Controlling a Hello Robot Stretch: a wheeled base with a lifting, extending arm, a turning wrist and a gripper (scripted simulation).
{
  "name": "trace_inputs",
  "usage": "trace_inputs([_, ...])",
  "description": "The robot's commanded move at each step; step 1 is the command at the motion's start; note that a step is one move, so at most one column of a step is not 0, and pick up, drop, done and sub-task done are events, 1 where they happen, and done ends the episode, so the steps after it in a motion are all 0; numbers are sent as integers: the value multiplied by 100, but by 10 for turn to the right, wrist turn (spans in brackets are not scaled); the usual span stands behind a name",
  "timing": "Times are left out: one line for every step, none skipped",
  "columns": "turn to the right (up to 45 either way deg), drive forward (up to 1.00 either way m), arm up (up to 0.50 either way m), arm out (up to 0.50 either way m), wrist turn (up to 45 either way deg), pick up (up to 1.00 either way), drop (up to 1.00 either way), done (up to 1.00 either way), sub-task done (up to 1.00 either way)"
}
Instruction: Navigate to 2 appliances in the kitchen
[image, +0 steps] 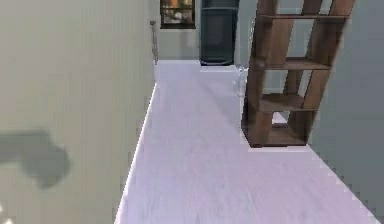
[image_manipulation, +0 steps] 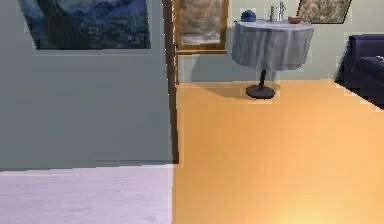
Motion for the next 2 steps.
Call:
trace_inputs([-30, 0, 0, 0, 0, 0, 0, 0, 0])
trace_inputs([0, 100, 0, 0, 0, 0, 0, 0, 0])
